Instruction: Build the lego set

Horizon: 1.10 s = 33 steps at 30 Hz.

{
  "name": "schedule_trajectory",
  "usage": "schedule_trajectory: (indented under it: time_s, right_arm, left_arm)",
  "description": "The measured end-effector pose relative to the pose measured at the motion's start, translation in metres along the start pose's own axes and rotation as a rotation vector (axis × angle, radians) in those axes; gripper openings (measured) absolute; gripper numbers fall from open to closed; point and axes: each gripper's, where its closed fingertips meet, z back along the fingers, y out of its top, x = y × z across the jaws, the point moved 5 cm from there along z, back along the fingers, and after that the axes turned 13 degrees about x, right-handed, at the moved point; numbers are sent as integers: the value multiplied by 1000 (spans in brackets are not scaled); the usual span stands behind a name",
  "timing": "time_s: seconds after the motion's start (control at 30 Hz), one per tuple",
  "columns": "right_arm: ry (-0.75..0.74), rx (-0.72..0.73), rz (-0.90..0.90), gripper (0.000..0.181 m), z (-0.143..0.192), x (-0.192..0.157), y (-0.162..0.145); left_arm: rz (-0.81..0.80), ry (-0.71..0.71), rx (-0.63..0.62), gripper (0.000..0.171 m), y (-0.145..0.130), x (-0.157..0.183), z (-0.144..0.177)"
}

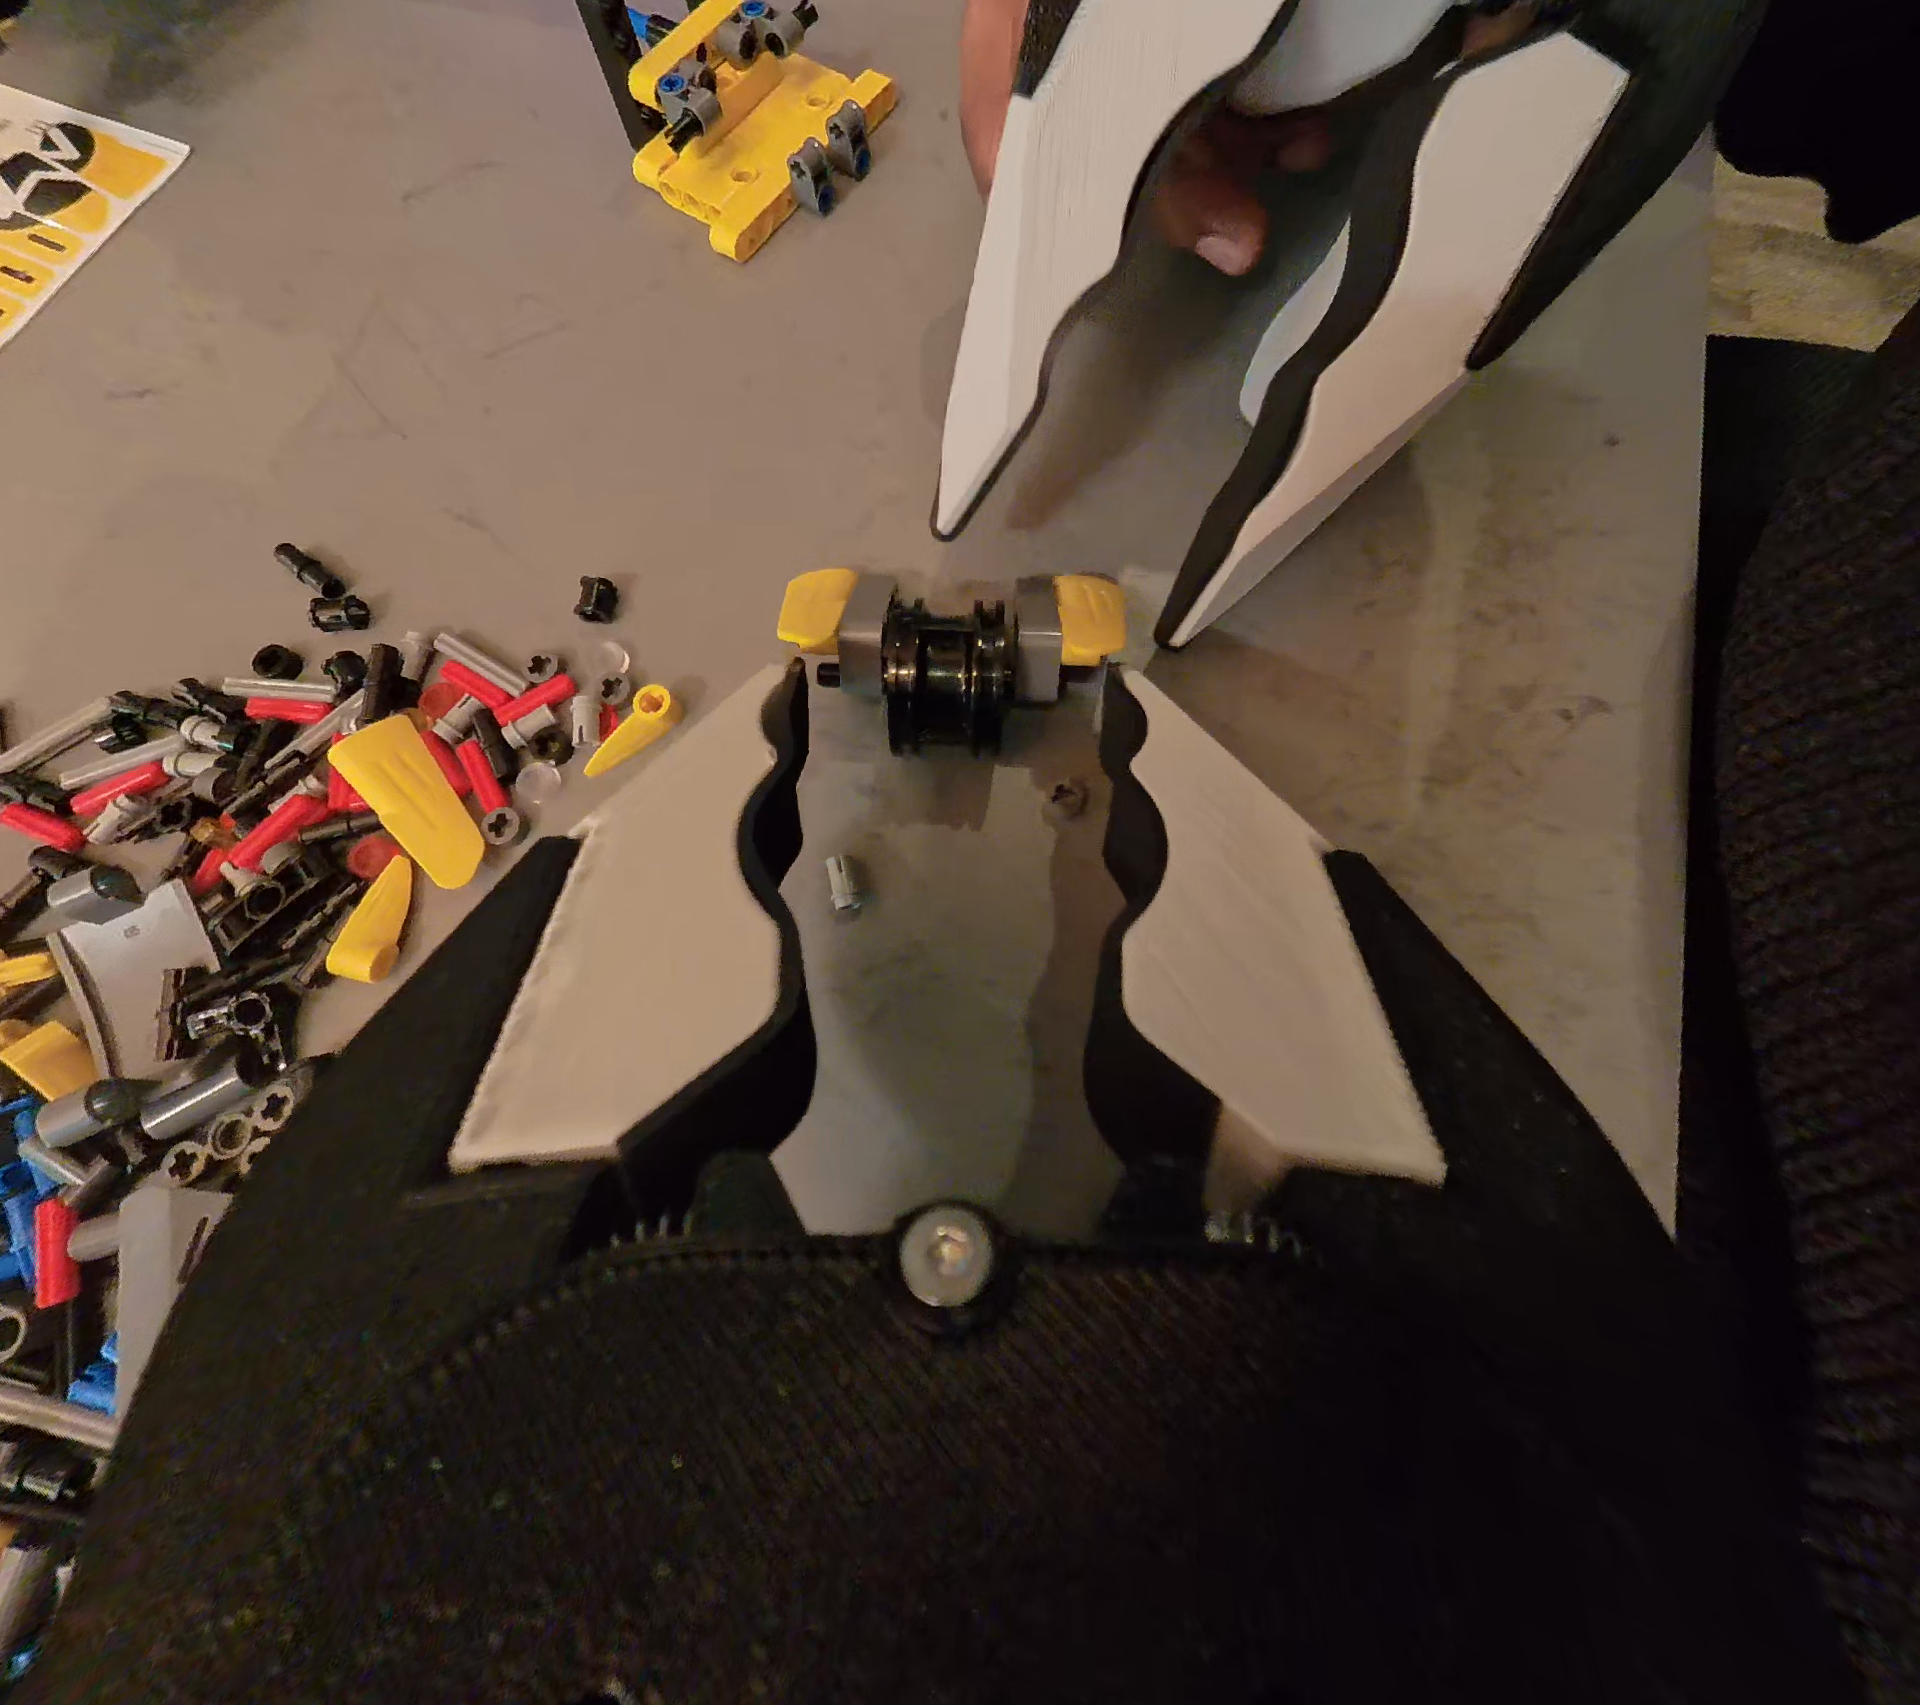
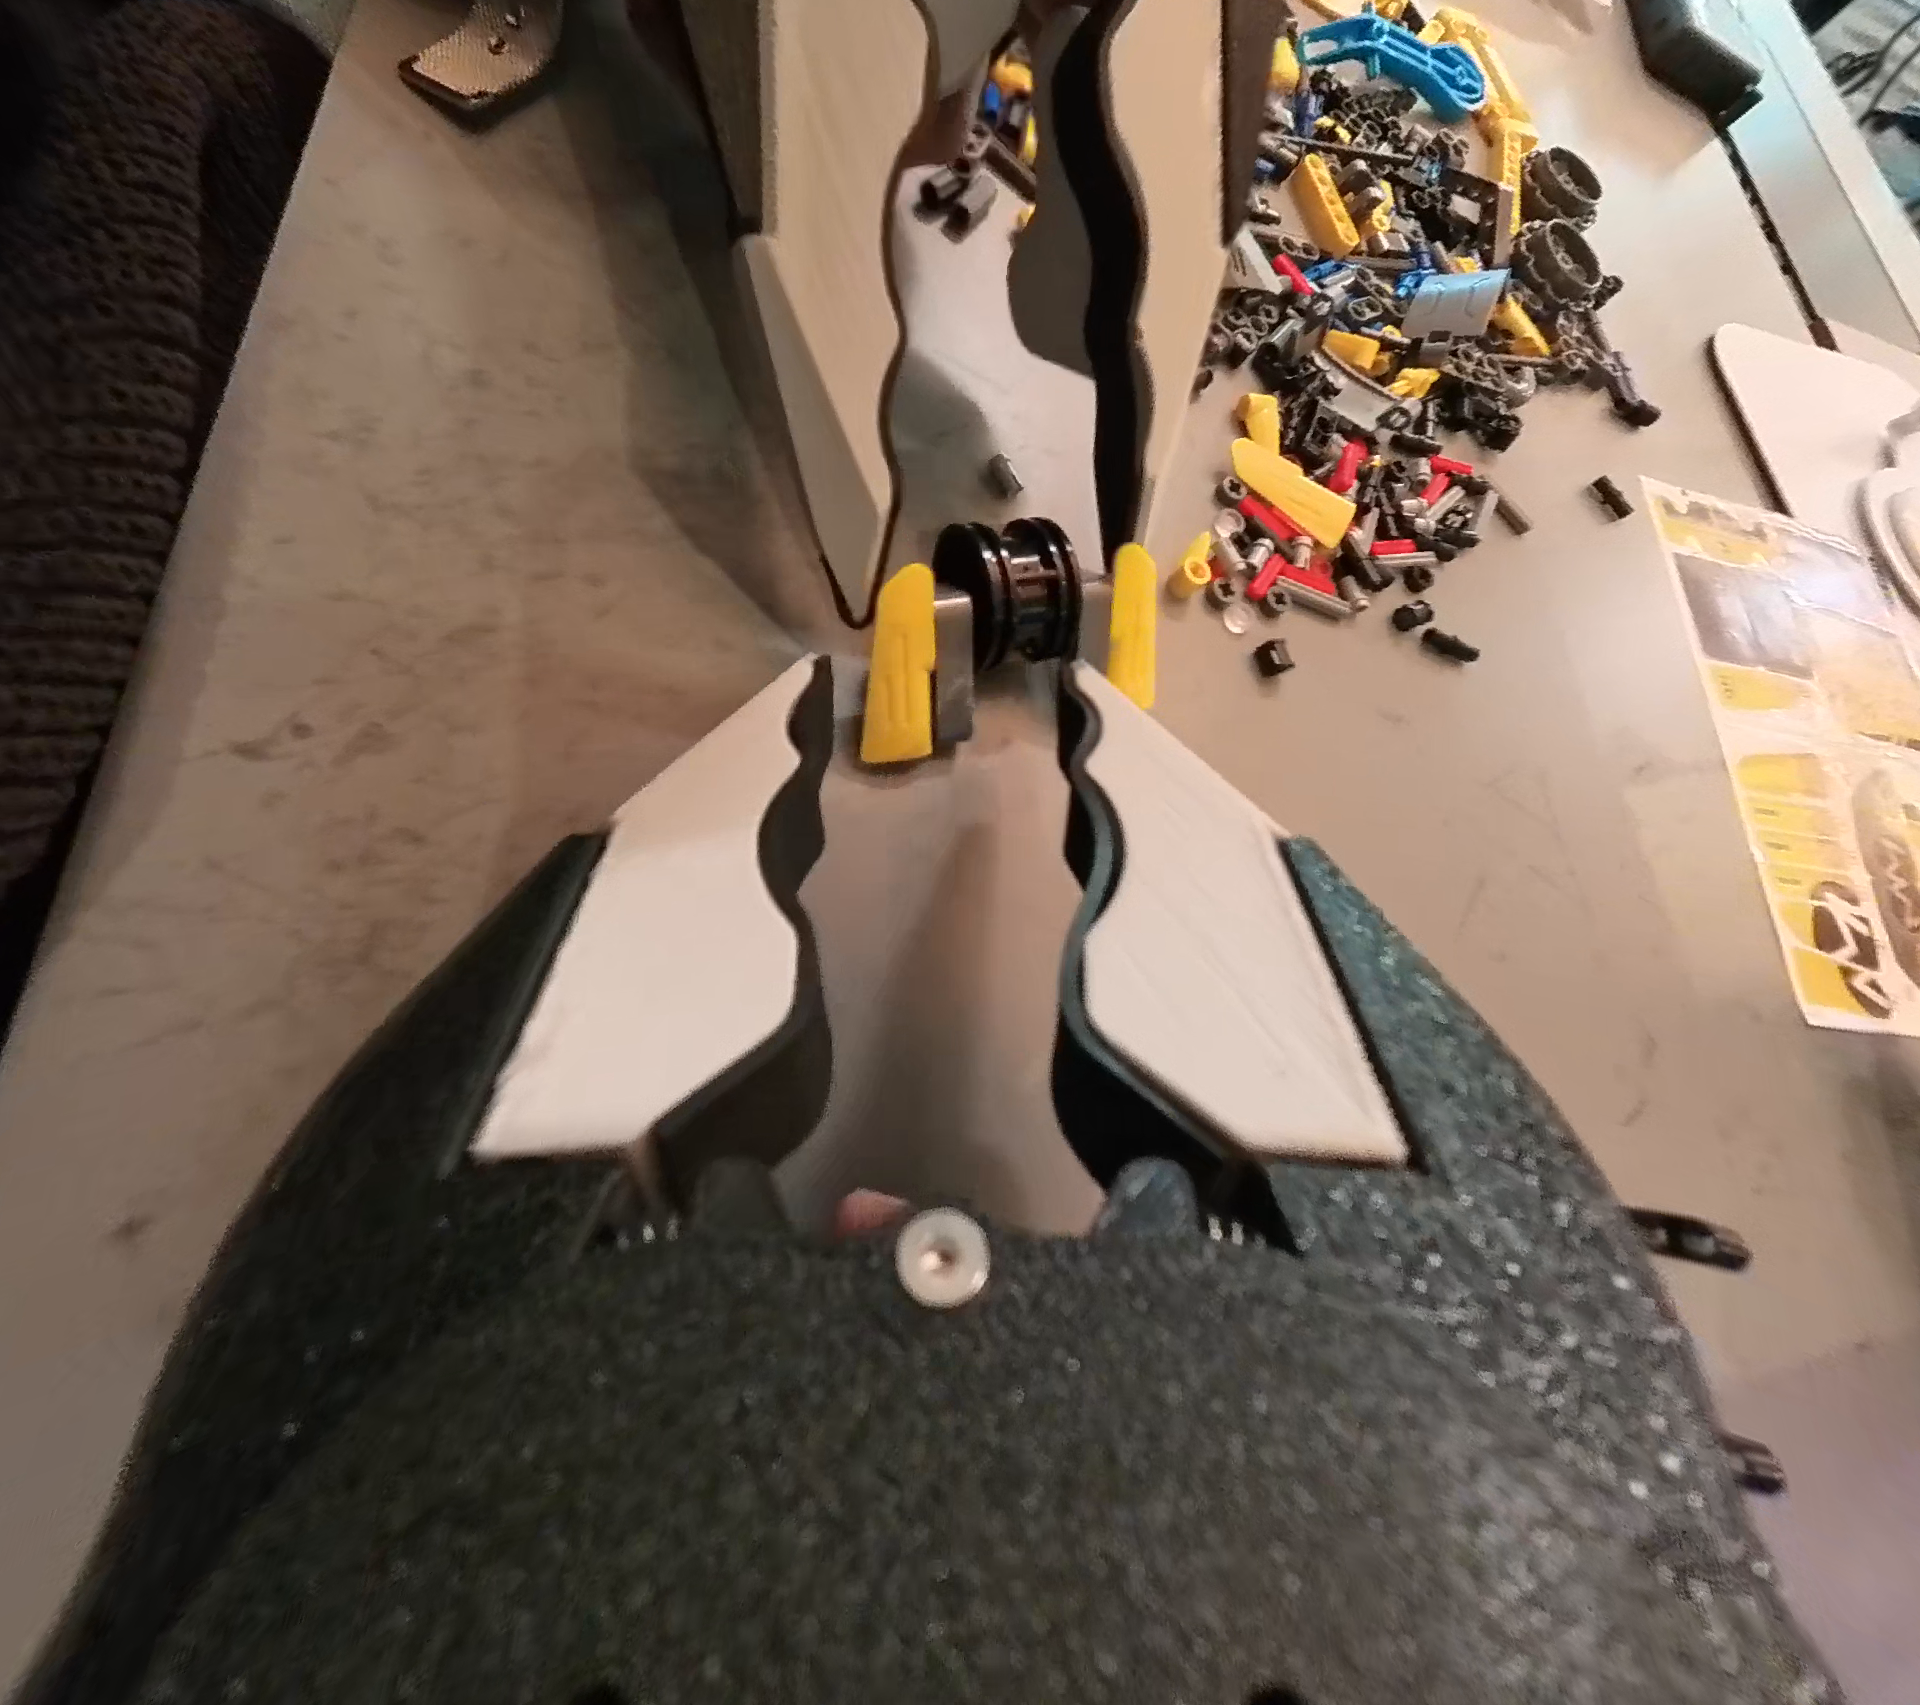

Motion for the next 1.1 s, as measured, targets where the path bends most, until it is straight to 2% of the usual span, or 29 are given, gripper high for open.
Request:
schedule_trajectory:
  time_s: [0.17, 0.37, 0.6, 0.73, 0.93, 1.0, 1.1]
  right_arm:
    - [-15, 81, -124, 44, 12, 13, 3]
    - [-70, 138, -254, 45, 19, 30, 4]
    - [-103, 159, -299, 44, 22, 38, 3]
    - [-133, 187, -307, 44, 24, 44, 4]
    - [-174, 339, -399, 39, 25, 61, 16]
    - [-155, 343, -415, 38, 20, 66, 16]
    - [-99, 320, -342, 34, 7, 71, 17]
  left_arm:
    - [-8, 10, 15, 51, 0, -1, 4]
    - [-19, 55, 1, 42, -3, -6, 6]
    - [0, 118, -6, 33, -5, -17, 10]
    - [-14, 115, -2, 40, -6, -16, 12]
    - [12, 106, 33, 42, -3, -21, 16]
    - [8, 120, 40, 42, -2, -23, 18]
    - [7, 128, 60, 41, 2, -27, 22]
